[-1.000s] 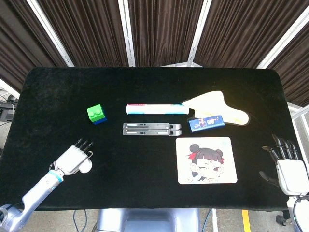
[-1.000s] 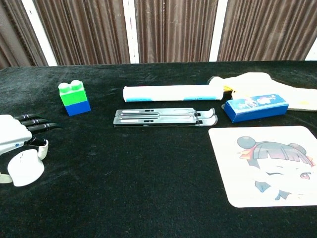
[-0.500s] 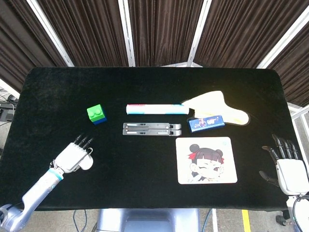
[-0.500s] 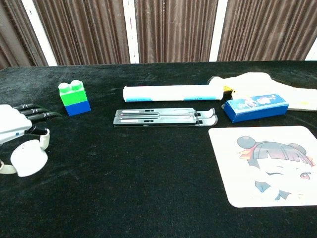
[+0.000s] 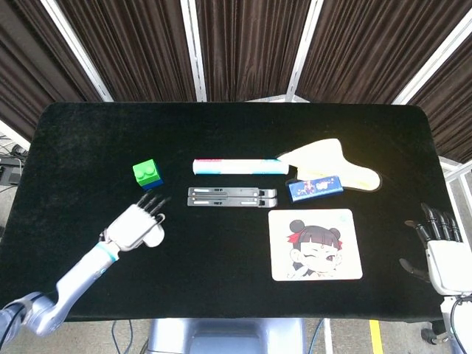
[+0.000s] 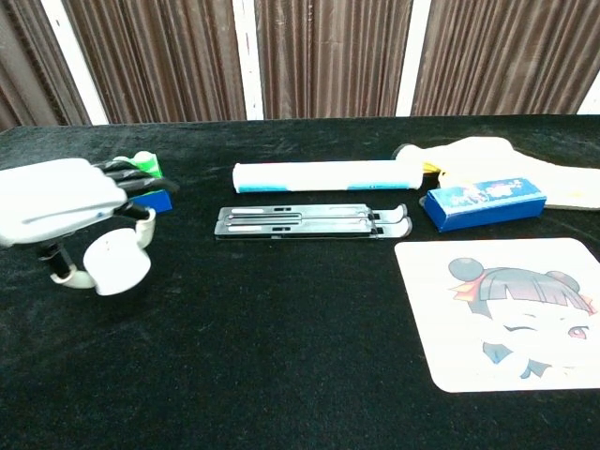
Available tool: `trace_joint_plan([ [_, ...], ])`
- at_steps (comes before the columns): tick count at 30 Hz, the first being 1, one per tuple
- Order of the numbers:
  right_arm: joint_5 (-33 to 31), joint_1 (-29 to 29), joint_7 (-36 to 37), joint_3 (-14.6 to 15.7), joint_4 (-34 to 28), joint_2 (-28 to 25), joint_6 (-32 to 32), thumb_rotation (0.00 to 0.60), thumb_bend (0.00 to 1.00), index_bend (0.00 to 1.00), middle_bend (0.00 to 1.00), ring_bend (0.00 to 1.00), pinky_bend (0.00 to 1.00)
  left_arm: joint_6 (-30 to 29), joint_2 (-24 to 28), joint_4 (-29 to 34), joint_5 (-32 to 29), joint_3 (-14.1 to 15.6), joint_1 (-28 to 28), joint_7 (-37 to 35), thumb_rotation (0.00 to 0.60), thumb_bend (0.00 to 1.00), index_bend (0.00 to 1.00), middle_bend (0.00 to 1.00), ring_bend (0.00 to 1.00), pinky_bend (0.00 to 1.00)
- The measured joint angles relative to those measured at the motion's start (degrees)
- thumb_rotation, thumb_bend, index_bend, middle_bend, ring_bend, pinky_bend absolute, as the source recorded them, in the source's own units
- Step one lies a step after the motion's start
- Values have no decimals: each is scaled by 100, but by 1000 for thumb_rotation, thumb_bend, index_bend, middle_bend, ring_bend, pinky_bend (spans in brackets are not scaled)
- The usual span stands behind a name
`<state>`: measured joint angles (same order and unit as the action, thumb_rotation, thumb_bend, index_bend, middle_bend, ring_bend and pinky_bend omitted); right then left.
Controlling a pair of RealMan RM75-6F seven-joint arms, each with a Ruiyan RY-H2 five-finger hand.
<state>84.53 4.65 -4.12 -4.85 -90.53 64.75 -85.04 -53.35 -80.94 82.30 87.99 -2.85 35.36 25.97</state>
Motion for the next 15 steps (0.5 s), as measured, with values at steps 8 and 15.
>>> trace_joint_plan([
  [8, -188, 6, 83, -82, 49, -29, 58, 600, 134, 247, 0, 0, 0, 336, -454, -278, 80, -330, 631, -10, 600, 247, 524, 0, 0, 0],
  [15, -335, 15, 223, -141, 134, -59, 133, 600, 134, 247, 0, 0, 0, 755, -963, -522, -103, -609, 1134, 108, 600, 248, 524, 0, 0, 0],
])
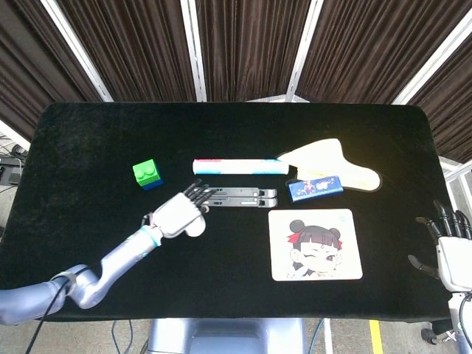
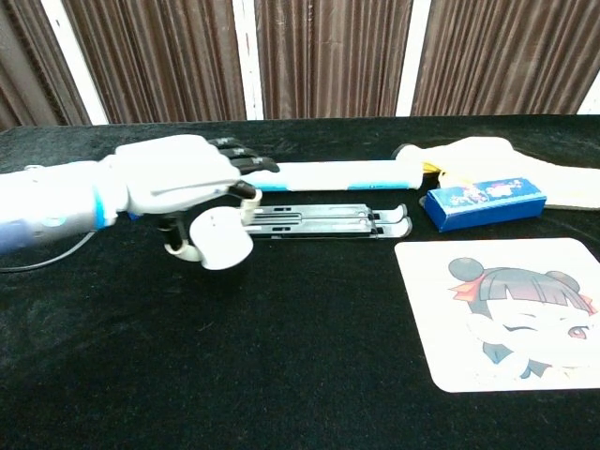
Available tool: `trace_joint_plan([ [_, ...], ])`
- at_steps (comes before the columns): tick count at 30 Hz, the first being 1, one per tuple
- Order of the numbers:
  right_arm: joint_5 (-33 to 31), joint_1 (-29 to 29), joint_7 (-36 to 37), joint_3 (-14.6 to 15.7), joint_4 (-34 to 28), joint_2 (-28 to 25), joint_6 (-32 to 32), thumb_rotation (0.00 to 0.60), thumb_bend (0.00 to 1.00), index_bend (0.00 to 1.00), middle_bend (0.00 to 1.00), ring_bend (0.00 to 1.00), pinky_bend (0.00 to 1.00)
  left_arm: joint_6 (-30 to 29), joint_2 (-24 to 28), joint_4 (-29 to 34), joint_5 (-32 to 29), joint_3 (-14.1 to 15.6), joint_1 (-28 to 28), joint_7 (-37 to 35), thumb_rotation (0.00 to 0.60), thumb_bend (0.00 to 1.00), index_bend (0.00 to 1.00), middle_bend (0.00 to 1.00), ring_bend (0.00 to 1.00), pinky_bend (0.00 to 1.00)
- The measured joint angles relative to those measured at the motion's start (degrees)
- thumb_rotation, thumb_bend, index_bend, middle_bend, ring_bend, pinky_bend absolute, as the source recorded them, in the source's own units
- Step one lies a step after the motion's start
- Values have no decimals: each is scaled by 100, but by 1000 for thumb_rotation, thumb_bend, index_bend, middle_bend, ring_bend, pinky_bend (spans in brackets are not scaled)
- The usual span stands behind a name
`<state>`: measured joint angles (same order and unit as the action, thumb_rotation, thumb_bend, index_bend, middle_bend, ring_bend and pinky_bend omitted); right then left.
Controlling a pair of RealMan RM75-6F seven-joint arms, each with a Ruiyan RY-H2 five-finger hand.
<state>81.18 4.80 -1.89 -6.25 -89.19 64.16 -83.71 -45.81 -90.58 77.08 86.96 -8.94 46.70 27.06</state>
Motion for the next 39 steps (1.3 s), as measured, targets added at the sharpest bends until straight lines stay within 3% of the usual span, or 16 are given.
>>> trace_joint_plan([
  [6, -111, 5, 99, -38, 94, -10, 73, 600, 133, 247, 0, 0, 0, 268, -539, -272, -493, -268, 353, 312, 600, 247, 524, 0, 0, 0],
  [16, -124, 19, 198, -73, 188, -3, 68, 600, 134, 247, 0, 0, 0, 564, -1235, -537, -1833, -783, 956, 1227, 600, 247, 524, 0, 0, 0],
  [26, -183, 29, 258, -106, 218, -8, 99, 600, 134, 247, 0, 0, 0, 520, -1717, -625, -2678, -870, 1579, 1937, 600, 247, 514, 0, 0, 0],
  [28, -189, 30, 269, -111, 221, -14, 100, 600, 134, 247, 0, 0, 0, 499, -1775, -642, -2812, -845, 1641, 2006, 600, 248, 471, 0, 0, 0],
  [33, -194, 23, 285, -120, 223, -23, 84, 600, 134, 247, 0, 0, 0, 426, -1849, -651, -3290, -751, 1769, 2315, 600, 247, 243, 0, 0, 0],
  [39, -167, 13, 278, -120, 218, -22, 39, 600, 134, 247, 0, 0, 0, 306, -1831, -520, -3889, -643, 1858, 2584, 600, 199, 102, 0, 0, 0],
])
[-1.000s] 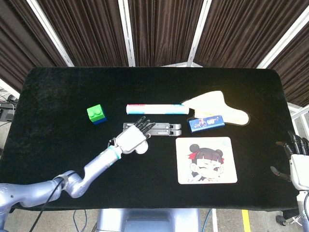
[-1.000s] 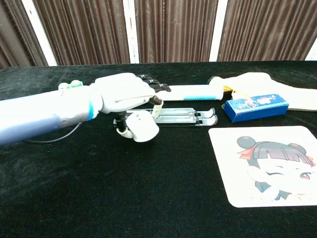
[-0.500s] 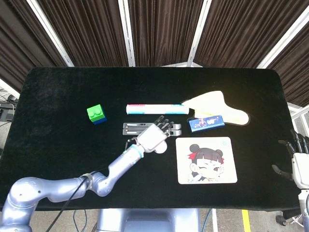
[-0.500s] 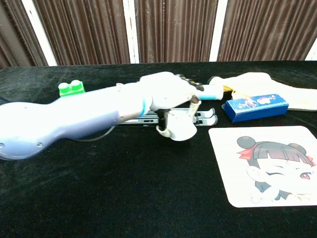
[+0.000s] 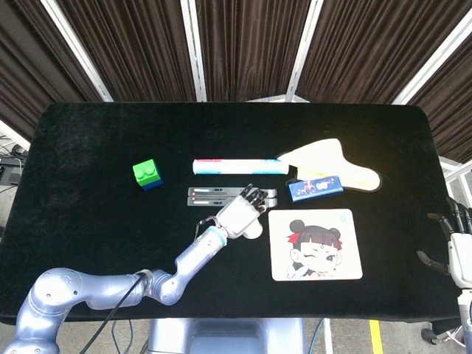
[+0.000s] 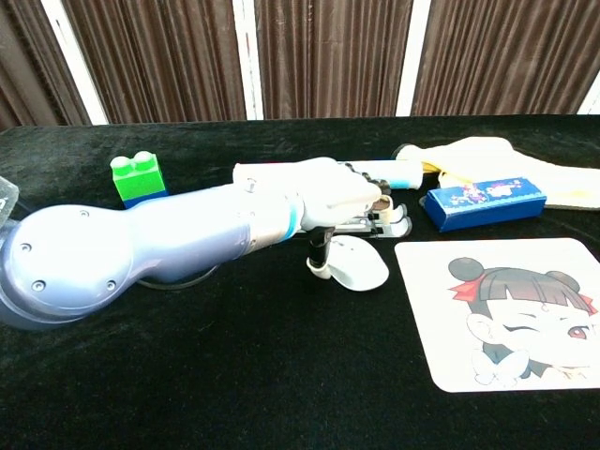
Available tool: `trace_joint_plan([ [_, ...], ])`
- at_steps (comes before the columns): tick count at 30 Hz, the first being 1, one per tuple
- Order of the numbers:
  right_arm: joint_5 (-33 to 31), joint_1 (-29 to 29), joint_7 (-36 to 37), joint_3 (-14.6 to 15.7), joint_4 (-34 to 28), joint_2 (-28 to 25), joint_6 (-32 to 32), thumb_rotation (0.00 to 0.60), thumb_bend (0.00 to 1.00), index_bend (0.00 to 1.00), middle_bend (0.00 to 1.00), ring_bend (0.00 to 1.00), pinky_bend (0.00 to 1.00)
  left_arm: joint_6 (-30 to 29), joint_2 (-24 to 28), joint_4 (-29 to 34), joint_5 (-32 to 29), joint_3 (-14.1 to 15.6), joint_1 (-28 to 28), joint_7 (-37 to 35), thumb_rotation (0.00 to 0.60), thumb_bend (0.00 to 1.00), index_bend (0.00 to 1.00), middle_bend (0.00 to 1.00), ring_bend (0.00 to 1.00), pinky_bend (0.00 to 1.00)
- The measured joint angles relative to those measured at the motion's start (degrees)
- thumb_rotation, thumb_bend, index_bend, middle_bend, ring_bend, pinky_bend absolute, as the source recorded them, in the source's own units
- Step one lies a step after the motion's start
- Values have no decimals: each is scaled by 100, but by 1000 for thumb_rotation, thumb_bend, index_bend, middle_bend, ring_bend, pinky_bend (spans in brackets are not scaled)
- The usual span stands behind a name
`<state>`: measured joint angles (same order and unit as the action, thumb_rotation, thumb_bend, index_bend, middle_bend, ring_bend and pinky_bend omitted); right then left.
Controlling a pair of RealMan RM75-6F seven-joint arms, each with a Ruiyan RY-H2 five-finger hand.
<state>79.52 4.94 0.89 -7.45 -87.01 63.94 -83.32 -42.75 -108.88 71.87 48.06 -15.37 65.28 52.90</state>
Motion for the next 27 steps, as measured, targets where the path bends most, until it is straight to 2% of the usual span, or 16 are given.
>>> trace_joint_plan([
  [6, 55, -10, -58, 24, -22, 9, -37, 600, 134, 247, 0, 0, 0, -174, 241, 380, -373, 172, 38, 142, 600, 191, 71, 0, 0, 0],
  [12, 90, -23, -99, 30, -52, 7, -87, 600, 133, 247, 0, 0, 0, -443, 710, 954, -224, 287, -115, -107, 600, 193, 70, 0, 0, 0],
  [15, 102, -29, -146, 56, -75, 10, -81, 600, 134, 247, 0, 0, 0, -653, 1043, 1279, -14, 355, -282, -268, 600, 192, 70, 0, 0, 0],
  [21, 118, -26, -281, 107, -136, 32, -34, 600, 134, 247, 0, 0, 0, -1262, 2059, 2059, 648, 646, -930, -857, 600, 189, 70, 0, 0, 0],
  [27, 177, -11, -418, 146, -174, 77, -29, 600, 133, 247, 0, 0, 0, -2026, 3158, 2711, 1525, 1197, -1870, -1730, 600, 186, 61, 0, 0, 0],
])
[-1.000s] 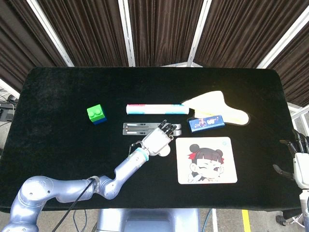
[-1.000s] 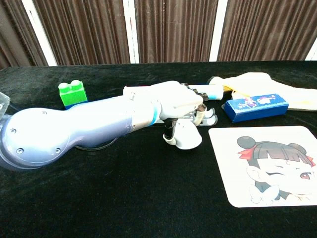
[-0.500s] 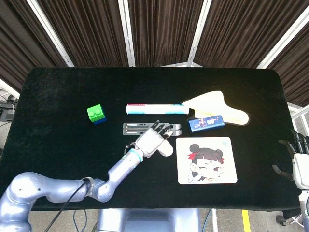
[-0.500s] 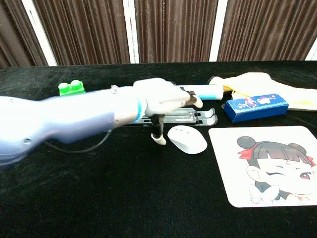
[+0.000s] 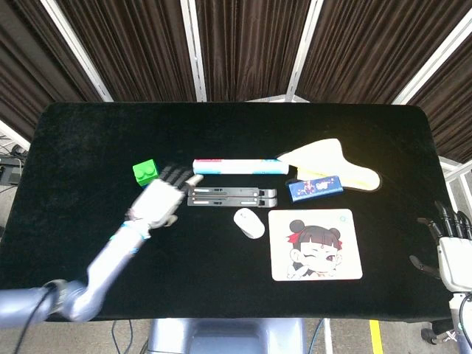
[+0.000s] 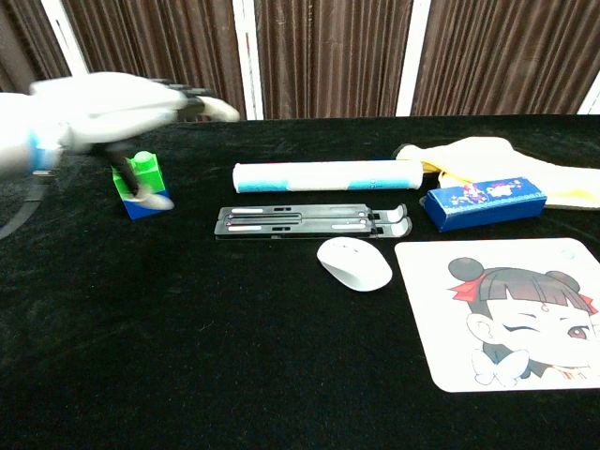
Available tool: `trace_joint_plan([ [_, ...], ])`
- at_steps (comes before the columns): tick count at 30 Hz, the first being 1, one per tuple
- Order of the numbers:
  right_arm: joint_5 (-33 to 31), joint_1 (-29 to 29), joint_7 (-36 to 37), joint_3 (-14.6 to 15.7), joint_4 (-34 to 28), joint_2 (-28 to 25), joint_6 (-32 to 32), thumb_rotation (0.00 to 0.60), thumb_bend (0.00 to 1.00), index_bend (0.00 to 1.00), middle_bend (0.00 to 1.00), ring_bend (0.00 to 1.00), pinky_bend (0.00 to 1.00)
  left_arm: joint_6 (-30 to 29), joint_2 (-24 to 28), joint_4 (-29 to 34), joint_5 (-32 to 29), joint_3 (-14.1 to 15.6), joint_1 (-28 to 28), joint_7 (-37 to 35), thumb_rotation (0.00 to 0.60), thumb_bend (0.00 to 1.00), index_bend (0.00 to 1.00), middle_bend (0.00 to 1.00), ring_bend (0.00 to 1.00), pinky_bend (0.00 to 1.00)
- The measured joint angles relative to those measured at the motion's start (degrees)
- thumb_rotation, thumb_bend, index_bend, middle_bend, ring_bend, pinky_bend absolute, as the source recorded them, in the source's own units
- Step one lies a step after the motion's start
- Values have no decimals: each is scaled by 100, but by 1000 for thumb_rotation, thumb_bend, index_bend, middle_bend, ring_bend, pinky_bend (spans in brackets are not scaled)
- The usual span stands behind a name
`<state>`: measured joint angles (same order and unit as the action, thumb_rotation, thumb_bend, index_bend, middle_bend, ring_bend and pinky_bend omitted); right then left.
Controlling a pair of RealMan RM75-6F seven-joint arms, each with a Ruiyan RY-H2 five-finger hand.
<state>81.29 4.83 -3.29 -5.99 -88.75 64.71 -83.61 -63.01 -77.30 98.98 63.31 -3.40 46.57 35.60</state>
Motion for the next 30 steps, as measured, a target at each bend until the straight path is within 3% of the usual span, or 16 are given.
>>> trace_joint_plan([
  [7, 16, 40, -195, 22, -71, 66, 46, 600, 134, 247, 0, 0, 0, -996, 999, 292, 1122, 831, -1162, -1046, 600, 183, 47, 0, 0, 0],
  [13, -1, 77, -413, 9, -202, 134, 57, 600, 132, 223, 0, 0, 0, -1842, 1408, 71, 1842, 1358, -2056, -1971, 600, 181, 15, 0, 0, 0],
  [20, -38, 210, -890, -29, -739, 169, 178, 600, 125, 92, 0, 0, 0, -2617, 1692, -473, 2075, 1571, -2839, -2832, 600, 177, 0, 0, 0, 0],
  [30, -532, 815, -2391, -302, -1949, 578, 702, 600, 119, 87, 0, 0, 0, -2950, 1749, -1032, 2220, 1495, -3312, -3696, 600, 179, 0, 0, 0, 0],
])
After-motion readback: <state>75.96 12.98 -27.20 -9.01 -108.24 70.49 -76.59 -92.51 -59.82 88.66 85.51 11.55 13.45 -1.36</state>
